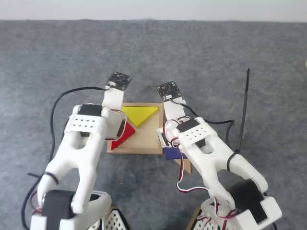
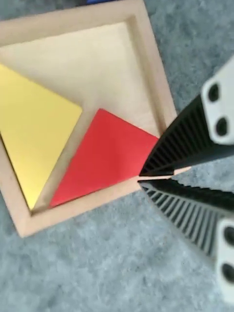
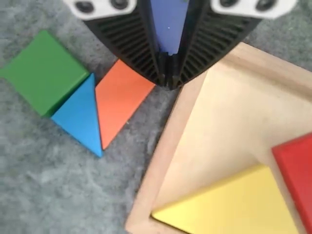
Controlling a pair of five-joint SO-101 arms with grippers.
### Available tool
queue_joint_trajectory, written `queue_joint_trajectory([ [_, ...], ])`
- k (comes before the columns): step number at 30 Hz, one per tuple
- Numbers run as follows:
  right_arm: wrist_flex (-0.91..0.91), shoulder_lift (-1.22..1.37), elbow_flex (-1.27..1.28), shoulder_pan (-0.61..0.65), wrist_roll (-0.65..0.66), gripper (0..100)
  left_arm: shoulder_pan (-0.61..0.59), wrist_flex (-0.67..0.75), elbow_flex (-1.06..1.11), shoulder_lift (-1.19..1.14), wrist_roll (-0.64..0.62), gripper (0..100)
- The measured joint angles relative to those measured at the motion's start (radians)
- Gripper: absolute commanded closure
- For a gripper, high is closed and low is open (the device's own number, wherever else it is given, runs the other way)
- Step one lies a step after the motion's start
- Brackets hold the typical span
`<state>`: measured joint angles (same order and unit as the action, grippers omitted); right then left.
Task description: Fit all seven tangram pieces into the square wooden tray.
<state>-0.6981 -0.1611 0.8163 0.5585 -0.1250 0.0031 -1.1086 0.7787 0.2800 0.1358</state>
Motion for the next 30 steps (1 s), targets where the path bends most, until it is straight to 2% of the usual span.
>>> queue_joint_trajectory([
  [7,-0.025,0.0,0.0,0.017,-0.029,99.0,0.003,0.084,0.112,-0.011,0.003,99],
  [16,-0.031,-0.005,0.0,0.055,-0.035,99.0,0.008,0.163,0.124,-0.04,0.005,99],
  [30,-0.031,-0.101,0.0,-0.002,-0.133,99.0,0.006,0.173,-0.003,-0.198,-0.02,99],
])
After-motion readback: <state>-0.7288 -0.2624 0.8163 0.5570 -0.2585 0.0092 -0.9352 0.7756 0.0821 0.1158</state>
